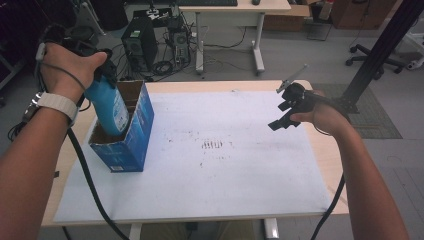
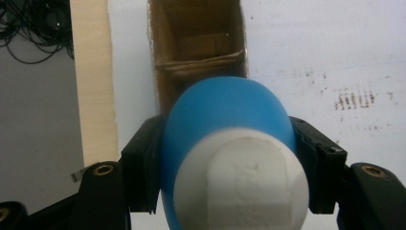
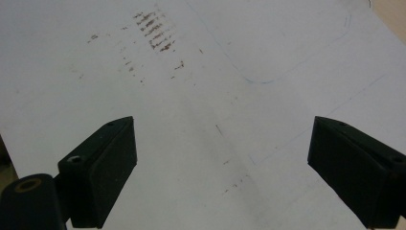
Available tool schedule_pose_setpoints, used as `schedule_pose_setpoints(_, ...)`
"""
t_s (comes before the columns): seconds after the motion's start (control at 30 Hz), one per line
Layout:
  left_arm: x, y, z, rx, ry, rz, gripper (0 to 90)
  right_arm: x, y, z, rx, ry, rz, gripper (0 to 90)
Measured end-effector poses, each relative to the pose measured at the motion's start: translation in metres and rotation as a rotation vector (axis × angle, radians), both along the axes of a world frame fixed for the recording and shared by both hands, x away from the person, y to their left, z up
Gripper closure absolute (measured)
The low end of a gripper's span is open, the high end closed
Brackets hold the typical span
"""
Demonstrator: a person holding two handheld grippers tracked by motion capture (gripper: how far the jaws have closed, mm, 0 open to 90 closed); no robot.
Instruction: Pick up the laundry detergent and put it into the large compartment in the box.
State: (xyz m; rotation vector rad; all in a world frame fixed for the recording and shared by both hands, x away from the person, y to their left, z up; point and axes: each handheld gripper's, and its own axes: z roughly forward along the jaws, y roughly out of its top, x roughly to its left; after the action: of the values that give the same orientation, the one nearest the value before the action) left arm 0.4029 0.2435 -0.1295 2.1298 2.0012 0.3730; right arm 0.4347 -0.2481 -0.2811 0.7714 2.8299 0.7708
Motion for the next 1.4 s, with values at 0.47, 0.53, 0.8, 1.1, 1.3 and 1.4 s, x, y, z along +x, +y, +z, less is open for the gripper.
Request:
schedule_pose_setpoints(0.47, 0.007, 0.002, -0.029, 0.001, 0.025, -0.014, 37.3, 0.0, 0.001, -0.003, -0.002, 0.007, -0.003, 9.7)
schedule_pose_setpoints(0.53, 0.008, 0.003, -0.033, 0.0, 0.025, -0.017, 37.3, 0.0, 0.001, -0.003, -0.002, 0.007, -0.003, 9.7)
schedule_pose_setpoints(0.8, 0.01, 0.006, -0.046, -0.001, 0.021, -0.02, 37.3, 0.001, 0.001, -0.004, -0.006, 0.01, -0.006, 9.7)
schedule_pose_setpoints(1.1, 0.012, 0.01, -0.065, 0.011, 0.023, -0.032, 37.3, 0.001, 0.001, -0.006, -0.006, 0.016, -0.008, 9.7)
schedule_pose_setpoints(1.3, 0.014, 0.01, -0.075, 0.015, 0.03, -0.04, 37.3, 0.001, 0.003, -0.008, -0.007, 0.017, -0.005, 9.6)
schedule_pose_setpoints(1.4, 0.015, 0.01, -0.081, 0.015, 0.028, -0.04, 37.4, 0.001, 0.002, -0.009, -0.004, 0.02, -0.006, 9.5)
